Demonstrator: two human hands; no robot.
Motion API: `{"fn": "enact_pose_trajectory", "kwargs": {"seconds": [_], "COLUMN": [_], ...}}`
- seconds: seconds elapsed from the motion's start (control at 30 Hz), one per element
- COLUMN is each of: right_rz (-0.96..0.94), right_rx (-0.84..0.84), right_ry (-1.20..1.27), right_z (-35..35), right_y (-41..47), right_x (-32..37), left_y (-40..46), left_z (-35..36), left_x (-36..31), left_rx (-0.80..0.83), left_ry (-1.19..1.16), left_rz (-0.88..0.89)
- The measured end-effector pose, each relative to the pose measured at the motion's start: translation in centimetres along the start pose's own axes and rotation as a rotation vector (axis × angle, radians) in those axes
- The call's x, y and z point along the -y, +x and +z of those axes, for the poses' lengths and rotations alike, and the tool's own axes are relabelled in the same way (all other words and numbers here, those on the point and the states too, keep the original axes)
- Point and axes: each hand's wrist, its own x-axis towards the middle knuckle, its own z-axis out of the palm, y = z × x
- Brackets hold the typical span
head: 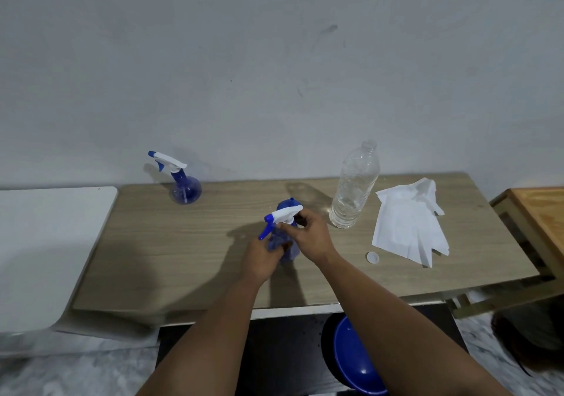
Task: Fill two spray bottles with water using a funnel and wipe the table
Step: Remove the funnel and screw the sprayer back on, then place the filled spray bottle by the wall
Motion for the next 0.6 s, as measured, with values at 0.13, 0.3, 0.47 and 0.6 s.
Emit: {"fn": "enact_pose_trajectory", "kwargs": {"seconds": [0.13, 0.3, 0.47, 0.6], "right_rz": [0.020, -0.034, -0.117, -0.106], "right_rx": [-0.055, -0.027, 0.234, 0.388], "right_ry": [0.001, -0.065, 0.065, 0.107], "right_z": [1.3, 1.0, 1.0, 3.8], "right_y": [-1.3, -1.4, -1.8, -2.5], "right_x": [0.6, 3.6, 8.3, 9.8], "left_y": [-2.4, -3.9, -4.4, -6.0], "left_z": [0.3, -2.4, -6.0, -7.8], "left_x": [-1.1, -3.3, -5.0, -4.7], "left_rx": [-0.009, 0.032, 0.193, 0.149], "left_ry": [-0.005, 0.020, 0.089, 0.088], "left_rz": [-0.012, 0.061, 0.115, 0.082]}}
